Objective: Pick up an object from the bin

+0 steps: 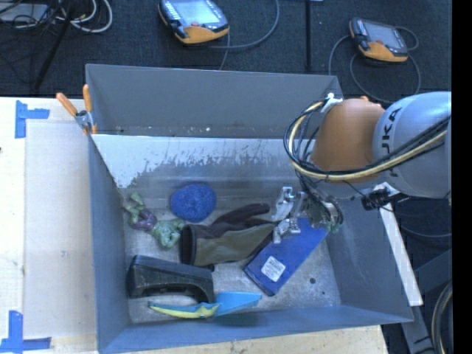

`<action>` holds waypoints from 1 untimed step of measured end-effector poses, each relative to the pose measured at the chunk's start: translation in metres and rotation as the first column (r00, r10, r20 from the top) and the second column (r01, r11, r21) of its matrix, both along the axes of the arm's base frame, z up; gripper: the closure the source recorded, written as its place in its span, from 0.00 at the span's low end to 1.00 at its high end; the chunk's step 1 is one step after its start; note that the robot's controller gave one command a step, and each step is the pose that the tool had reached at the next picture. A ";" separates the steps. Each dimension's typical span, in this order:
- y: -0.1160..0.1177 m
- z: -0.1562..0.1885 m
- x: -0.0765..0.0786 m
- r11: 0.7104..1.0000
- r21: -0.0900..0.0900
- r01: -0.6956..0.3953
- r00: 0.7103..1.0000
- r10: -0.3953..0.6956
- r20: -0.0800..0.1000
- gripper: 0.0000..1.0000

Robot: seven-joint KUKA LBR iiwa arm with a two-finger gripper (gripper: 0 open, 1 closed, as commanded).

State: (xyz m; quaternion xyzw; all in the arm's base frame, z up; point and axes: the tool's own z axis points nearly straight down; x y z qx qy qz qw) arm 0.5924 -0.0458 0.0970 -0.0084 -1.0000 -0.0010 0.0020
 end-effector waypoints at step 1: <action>0.000 0.000 0.000 1.000 0.000 0.000 1.000 0.000 0.000 1.00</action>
Offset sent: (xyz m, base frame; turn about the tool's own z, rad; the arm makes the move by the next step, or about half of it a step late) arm -0.0001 0.0000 0.0340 0.0000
